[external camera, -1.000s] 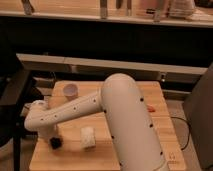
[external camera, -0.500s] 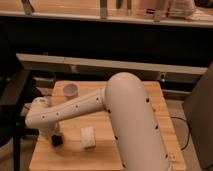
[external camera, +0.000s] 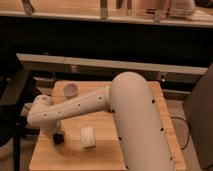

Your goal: Place the eraser on the white sponge

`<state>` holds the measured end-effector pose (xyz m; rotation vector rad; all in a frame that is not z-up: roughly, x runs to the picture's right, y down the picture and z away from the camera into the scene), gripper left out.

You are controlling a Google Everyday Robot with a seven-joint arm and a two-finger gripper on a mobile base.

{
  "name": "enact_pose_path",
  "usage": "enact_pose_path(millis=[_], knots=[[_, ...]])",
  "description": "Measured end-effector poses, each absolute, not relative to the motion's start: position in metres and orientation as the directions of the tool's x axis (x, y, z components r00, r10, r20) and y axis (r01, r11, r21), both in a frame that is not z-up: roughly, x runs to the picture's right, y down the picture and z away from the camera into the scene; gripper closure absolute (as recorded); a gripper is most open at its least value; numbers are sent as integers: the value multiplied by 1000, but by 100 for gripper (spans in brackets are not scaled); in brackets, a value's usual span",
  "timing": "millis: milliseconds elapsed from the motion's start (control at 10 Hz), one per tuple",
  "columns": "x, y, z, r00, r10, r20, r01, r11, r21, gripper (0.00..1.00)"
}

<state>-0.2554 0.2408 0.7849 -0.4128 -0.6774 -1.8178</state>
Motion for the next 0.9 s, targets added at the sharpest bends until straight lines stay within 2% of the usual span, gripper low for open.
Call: enact_pose_path(millis=[900], knots=[[-210,226,776,-291,-755,587,955,-194,224,100]])
